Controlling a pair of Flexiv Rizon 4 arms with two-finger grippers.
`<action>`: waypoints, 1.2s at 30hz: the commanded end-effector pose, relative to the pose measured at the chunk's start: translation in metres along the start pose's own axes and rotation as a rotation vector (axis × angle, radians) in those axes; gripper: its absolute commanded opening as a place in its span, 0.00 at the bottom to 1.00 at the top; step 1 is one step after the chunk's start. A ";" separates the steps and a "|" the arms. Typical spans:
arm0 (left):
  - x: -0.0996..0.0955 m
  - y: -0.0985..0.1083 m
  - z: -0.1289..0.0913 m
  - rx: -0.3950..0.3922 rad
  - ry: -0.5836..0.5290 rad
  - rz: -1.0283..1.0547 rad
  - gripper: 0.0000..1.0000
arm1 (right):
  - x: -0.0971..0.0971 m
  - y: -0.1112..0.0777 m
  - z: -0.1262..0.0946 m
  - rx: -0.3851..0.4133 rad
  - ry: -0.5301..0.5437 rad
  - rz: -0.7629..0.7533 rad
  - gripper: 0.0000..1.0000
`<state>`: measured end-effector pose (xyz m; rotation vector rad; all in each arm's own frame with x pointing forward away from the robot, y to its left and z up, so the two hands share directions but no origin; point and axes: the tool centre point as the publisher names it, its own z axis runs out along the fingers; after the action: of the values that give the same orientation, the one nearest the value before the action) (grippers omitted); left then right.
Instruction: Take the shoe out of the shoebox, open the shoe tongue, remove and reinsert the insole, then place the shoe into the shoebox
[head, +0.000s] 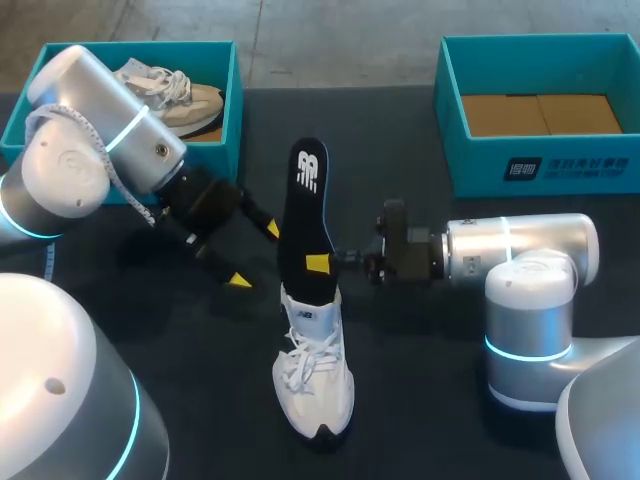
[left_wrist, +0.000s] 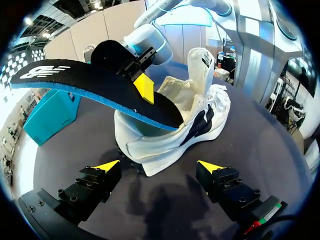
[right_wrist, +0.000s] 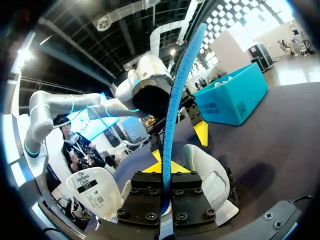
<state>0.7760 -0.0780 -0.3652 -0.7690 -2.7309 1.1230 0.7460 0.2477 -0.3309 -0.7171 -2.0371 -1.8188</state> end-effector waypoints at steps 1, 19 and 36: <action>0.000 0.000 0.000 -0.003 0.001 0.000 1.00 | 0.000 -0.003 0.002 0.006 0.002 0.005 0.00; 0.000 0.000 0.000 -0.003 0.001 0.000 1.00 | 0.002 -0.017 0.003 0.028 0.015 0.022 0.00; 0.000 0.000 0.000 -0.003 0.001 0.000 1.00 | 0.008 -0.033 0.004 0.045 0.027 0.049 0.00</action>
<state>0.7761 -0.0780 -0.3652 -0.7690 -2.7309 1.1230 0.7254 0.2480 -0.3490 -0.7157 -2.0171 -1.7461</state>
